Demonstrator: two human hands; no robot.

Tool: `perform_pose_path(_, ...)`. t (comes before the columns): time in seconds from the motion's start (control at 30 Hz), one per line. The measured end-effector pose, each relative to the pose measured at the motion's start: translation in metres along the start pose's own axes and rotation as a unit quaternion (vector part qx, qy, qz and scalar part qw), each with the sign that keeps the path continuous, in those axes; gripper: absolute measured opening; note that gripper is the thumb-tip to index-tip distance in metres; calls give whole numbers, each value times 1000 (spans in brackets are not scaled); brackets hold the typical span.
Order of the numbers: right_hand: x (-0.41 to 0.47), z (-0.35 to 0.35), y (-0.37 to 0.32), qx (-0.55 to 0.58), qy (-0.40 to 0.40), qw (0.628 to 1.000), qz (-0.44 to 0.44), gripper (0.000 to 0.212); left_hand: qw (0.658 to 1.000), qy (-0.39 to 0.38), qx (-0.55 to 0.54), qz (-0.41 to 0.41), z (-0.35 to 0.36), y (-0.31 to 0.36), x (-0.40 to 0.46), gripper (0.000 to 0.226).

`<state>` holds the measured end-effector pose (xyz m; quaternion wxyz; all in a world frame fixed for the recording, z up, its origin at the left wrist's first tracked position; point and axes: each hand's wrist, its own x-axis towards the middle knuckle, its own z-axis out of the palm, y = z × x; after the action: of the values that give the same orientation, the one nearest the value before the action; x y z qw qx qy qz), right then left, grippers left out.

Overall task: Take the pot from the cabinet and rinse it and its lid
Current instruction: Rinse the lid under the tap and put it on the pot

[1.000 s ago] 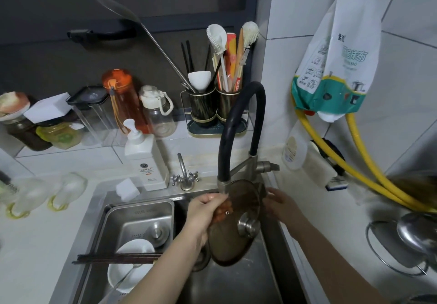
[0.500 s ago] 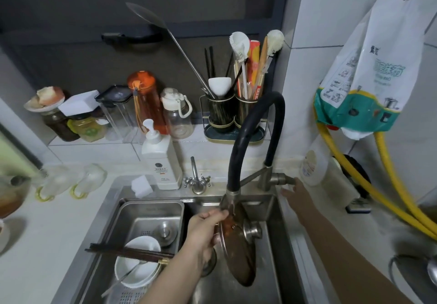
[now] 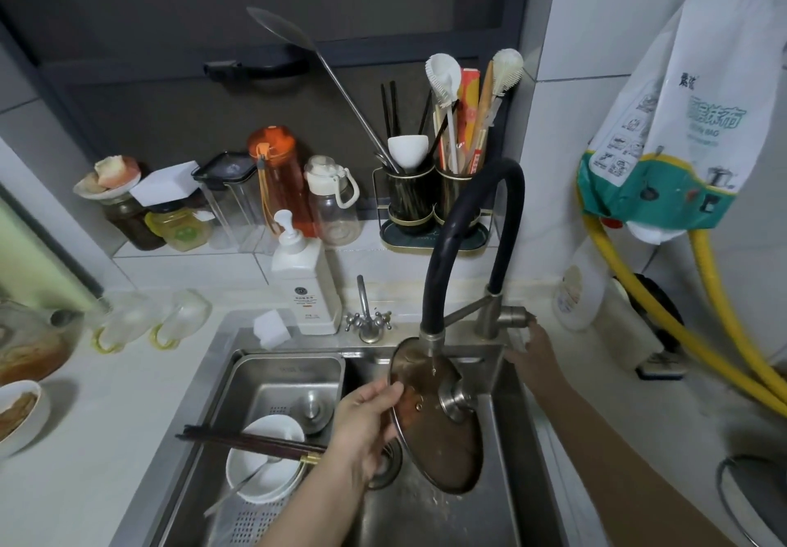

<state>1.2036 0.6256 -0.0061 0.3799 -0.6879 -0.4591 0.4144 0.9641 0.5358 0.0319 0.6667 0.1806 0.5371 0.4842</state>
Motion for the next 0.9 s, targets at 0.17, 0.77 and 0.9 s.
perform_pose_path(0.17, -82, 31, -17, 16, -119, 992, 45, 29, 1000, 3, -10, 9, -14, 2, -8, 17)
perform_pose_path(0.77, -216, 103, -33, -49, 3, 999, 18, 29, 988, -140, 72, -6, -95, 7, -34, 38)
perform_pose_path(0.9, -233, 119, -40, -46, 26, 998, 18, 19, 939, -164, 267, 139, -113, 25, -45, 37)
